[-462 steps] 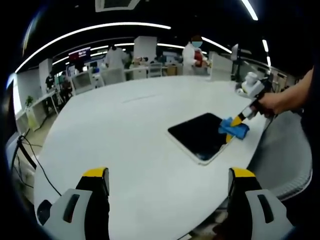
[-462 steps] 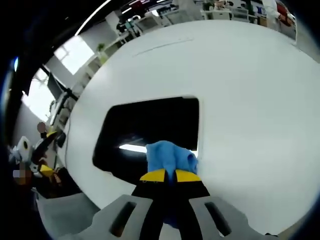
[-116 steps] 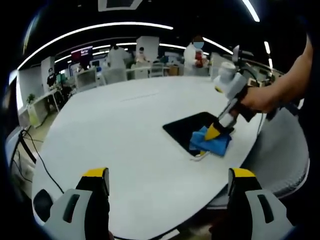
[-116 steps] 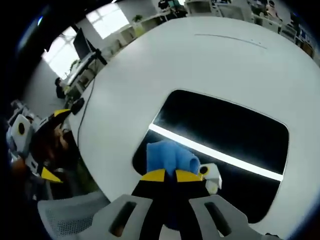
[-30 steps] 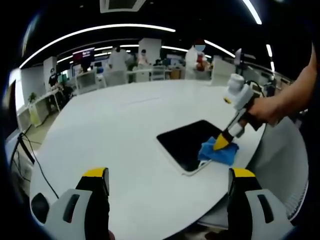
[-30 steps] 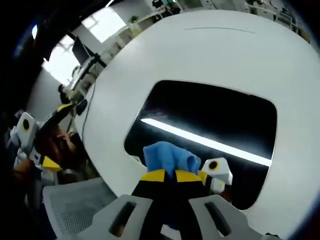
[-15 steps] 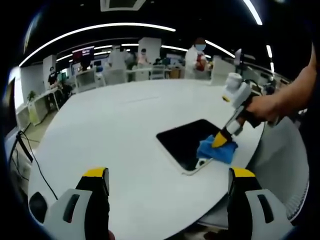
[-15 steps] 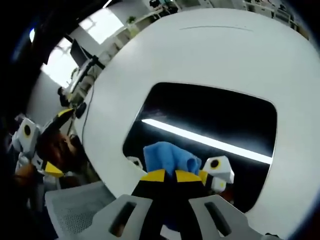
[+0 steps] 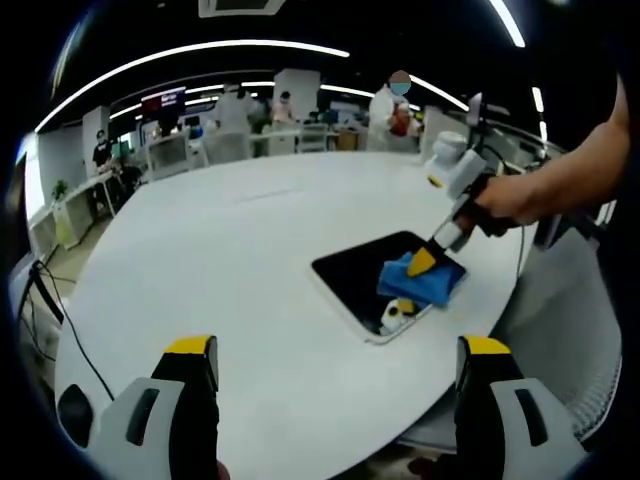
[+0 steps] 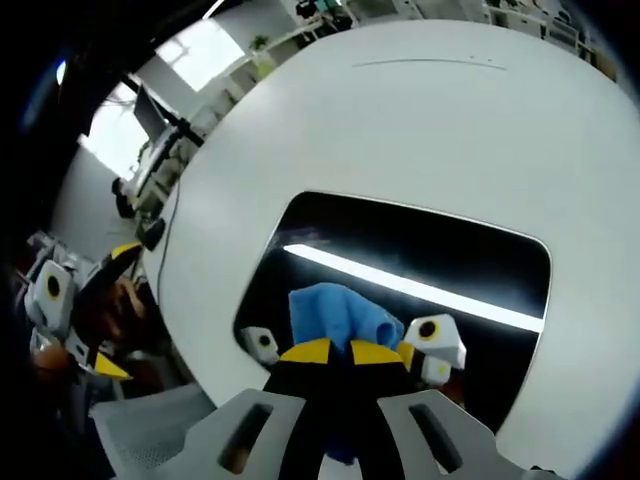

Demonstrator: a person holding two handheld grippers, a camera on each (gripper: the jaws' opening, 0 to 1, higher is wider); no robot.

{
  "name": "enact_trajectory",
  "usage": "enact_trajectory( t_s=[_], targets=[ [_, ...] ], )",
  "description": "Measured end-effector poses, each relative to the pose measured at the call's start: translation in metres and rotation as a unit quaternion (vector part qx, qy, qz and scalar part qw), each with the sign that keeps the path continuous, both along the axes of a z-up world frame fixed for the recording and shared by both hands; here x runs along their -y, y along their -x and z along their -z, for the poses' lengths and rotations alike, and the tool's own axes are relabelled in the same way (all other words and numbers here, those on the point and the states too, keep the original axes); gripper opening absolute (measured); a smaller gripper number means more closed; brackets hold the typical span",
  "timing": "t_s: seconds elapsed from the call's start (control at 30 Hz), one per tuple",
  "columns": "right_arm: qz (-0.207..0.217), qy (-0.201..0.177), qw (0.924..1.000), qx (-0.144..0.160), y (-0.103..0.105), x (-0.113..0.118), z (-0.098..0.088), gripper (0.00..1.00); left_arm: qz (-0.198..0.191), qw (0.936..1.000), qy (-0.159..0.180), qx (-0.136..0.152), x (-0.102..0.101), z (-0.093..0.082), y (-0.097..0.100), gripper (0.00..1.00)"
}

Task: Wipe the mirror surface with the cleaning cloth until all visible marks leave the cleaned area.

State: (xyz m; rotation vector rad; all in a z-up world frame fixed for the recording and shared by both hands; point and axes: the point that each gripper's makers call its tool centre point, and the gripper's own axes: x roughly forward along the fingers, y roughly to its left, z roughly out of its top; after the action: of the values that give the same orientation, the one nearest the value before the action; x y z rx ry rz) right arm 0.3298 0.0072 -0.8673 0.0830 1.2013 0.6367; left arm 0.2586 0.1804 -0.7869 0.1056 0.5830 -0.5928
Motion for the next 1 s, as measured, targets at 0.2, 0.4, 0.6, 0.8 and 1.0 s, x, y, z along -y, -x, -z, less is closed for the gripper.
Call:
enact_trajectory(
  t_s=[0.2, 0.4, 0.6, 0.8, 1.0],
  targets=[
    [0.005, -0.002, 1.0, 0.003, -0.014, 0.0, 0.0, 0.0, 0.008, 0.9999, -0.01, 0.001, -0.001, 0.001, -0.001, 0.99],
    [0.013, -0.007, 0.9999, 0.004, -0.026, 0.0, 0.0, 0.0, 0.009, 0.9998, -0.015, -0.008, -0.004, 0.006, -0.001, 0.99],
    [0.018, -0.008, 0.9998, 0.007, -0.039, 0.0, 0.001, 0.0, 0.016, 0.9986, -0.038, -0.032, -0.012, 0.019, 0.003, 0.99],
    [0.02, -0.007, 0.9997, 0.009, -0.051, 0.0, 0.001, 0.0, 0.013, 0.9986, -0.039, -0.033, -0.017, 0.019, 0.005, 0.99],
    [0.02, -0.007, 0.9997, 0.012, -0.063, -0.001, 0.001, 0.0, 0.007, 0.9987, -0.036, -0.037, -0.017, 0.02, 0.007, 0.99]
  ],
)
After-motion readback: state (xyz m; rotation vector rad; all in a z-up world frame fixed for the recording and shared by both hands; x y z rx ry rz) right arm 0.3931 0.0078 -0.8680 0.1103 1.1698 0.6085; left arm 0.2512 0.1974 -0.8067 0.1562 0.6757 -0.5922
